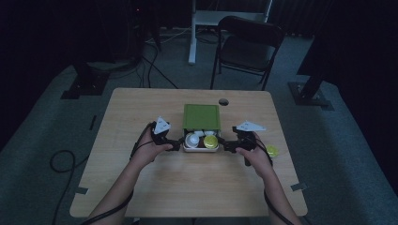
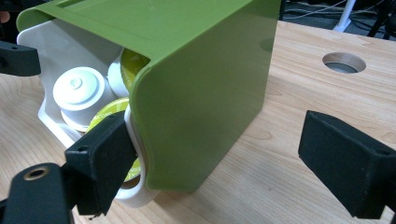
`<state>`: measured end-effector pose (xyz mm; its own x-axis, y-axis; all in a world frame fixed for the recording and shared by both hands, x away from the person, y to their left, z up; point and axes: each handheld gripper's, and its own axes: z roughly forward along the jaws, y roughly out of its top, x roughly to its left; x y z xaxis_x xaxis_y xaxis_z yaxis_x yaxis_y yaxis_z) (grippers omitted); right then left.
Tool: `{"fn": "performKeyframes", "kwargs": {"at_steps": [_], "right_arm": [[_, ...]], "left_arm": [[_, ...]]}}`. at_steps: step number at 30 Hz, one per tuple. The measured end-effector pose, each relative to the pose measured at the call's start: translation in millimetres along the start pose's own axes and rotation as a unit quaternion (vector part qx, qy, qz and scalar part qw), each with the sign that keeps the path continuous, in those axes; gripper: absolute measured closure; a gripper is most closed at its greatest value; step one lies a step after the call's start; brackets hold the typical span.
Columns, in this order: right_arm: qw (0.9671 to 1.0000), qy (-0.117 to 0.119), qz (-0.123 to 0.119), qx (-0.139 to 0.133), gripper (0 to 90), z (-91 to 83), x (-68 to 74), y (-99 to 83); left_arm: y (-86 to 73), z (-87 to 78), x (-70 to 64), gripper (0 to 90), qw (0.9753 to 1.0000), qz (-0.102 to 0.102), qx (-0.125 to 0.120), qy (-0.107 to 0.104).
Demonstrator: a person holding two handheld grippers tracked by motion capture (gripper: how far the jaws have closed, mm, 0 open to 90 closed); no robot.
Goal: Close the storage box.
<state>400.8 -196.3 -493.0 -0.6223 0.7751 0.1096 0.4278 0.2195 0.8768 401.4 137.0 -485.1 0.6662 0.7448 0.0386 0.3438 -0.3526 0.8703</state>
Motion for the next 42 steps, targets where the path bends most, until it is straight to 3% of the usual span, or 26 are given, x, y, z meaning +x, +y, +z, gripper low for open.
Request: {"fn": "performKeyframes", "kwargs": {"at_steps": [28, 32, 35, 42], "right_arm": [[0.9998, -0.016, 0.011, 0.0, 12.6, 4.2, 0.0, 0.8], [0.9998, -0.019, 0.007, 0.008, 13.1, 3.4, 1.5, 1.1], [0.9998, -0.018, 0.008, 0.009, 13.1, 2.5, 2.7, 1.8], [0.9999, -0.007, -0.004, -0.008, 12.9, 0.2, 8.4, 1.5]], "left_arm": [[1.0, 5.5, 2.7, 6.3, 0.9999, -0.005, 0.002, 0.008], [0.8, 6.3, 0.4, 6.3, 1.0, 0.003, 0.007, 0.003], [1.3, 6.0, -3.0, 6.3, 1.0, 0.004, -0.001, -0.009], [-0.1, 3.4, -9.9, 6.3, 0.9995, 0.013, -0.006, -0.027]]}}
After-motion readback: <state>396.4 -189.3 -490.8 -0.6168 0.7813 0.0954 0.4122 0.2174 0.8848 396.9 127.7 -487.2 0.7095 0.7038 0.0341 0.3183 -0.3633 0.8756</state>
